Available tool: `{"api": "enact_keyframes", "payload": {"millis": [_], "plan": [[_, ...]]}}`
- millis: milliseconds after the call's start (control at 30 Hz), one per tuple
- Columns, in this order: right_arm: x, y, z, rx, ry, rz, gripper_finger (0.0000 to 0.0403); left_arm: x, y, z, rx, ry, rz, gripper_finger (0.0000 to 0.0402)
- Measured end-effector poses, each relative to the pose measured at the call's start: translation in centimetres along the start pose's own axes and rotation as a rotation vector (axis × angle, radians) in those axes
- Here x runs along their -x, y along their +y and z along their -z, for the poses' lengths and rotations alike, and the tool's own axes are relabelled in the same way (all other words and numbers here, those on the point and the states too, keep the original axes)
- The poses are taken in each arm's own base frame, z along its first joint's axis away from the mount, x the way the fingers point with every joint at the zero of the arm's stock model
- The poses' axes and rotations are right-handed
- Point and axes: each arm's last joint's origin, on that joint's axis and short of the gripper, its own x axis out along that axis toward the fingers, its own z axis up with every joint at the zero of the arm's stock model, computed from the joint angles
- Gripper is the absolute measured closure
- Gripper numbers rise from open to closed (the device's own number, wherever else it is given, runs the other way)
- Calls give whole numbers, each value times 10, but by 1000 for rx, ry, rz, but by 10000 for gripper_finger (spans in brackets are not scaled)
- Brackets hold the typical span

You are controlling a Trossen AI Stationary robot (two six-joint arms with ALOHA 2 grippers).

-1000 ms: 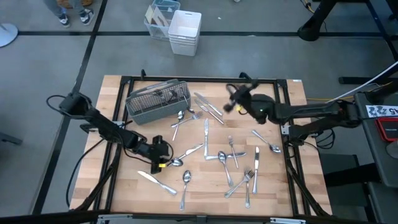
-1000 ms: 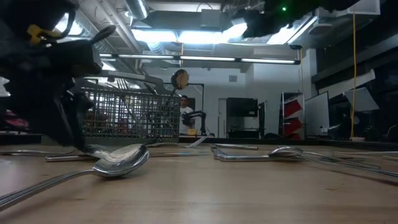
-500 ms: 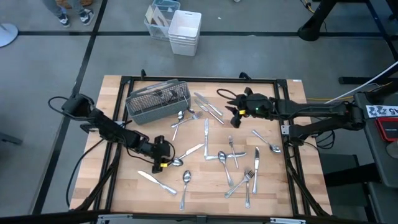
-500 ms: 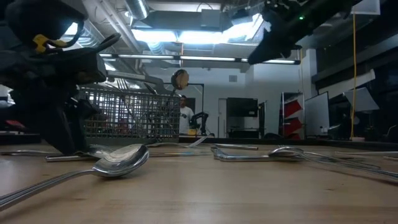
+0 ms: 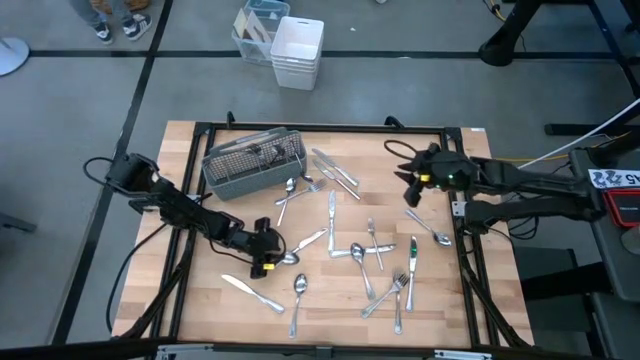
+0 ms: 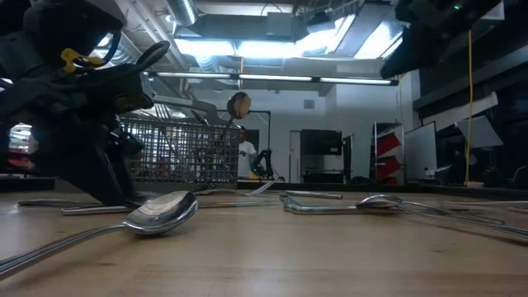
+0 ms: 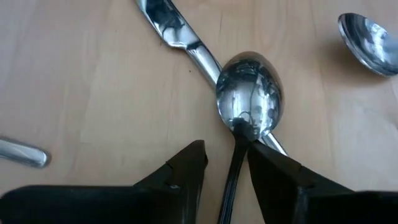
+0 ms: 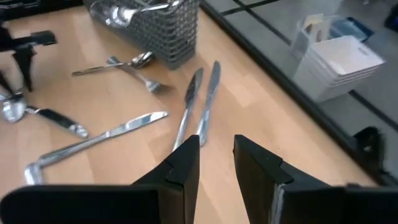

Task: Sort silverware
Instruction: Put the silver spoon into the silverware rack

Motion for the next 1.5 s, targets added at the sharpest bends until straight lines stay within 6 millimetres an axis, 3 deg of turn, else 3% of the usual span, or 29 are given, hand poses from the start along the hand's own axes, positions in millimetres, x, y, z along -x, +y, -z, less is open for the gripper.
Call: {"api": "enact_keyframes", "payload": {"millis": [267,500,667,867,1133,1300,1500], "plan": [[-11,-6,55,-123,18,-22,302,0,-1,-9,-26,-22,-14,388],[-20,-6,77,-161,-22,-115,302,4,2,-22,10,-59,-19,386],[-23,-6,83,-157,-3,-118,302,21,10,-39,53,-153,-12,394],[-23,-5,81,-162,-25,-125,302,55,21,-59,66,-330,-25,390],[-24,-3,73,-160,-97,-150,302,108,46,-90,24,-714,-317,393],[-26,-2,72,-144,-107,-151,302,122,62,-110,-48,-916,-448,395],[-28,-2,70,-123,-117,-152,302,117,89,-124,-83,-1020,-570,392]]}}
